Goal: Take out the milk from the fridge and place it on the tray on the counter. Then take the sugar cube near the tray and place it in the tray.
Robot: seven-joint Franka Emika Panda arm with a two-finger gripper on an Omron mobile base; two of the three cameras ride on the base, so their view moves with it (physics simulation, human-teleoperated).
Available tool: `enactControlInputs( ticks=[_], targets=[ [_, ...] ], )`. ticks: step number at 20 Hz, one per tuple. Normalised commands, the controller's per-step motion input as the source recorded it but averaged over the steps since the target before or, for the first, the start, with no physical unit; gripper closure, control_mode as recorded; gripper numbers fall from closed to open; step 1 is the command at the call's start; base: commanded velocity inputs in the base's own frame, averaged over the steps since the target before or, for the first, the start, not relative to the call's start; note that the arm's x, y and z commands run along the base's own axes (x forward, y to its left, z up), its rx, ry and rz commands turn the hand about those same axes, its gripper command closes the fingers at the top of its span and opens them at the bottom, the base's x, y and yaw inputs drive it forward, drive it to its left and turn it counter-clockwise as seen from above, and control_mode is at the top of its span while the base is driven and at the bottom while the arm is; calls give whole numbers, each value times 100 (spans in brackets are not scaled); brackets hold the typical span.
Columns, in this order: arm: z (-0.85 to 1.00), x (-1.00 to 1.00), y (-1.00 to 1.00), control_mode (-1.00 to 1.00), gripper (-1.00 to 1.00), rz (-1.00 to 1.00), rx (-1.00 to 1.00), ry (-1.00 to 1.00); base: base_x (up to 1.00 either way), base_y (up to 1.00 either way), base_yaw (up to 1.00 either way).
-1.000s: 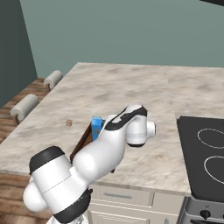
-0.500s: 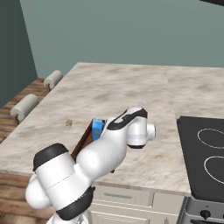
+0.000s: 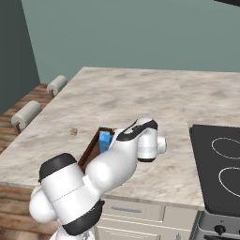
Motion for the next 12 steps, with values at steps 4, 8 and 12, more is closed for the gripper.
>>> enactControlInputs(
  ticks=[4, 8, 12],
  targets=[
    [-18, 0, 0, -100, 100, 0, 0, -2, 0, 0, 0],
    [-23, 0, 0, -100, 100, 0, 0, -1, 0, 0, 0],
    [-27, 0, 0, -100, 100, 0, 0, 0, 0, 0, 0]
  ],
)
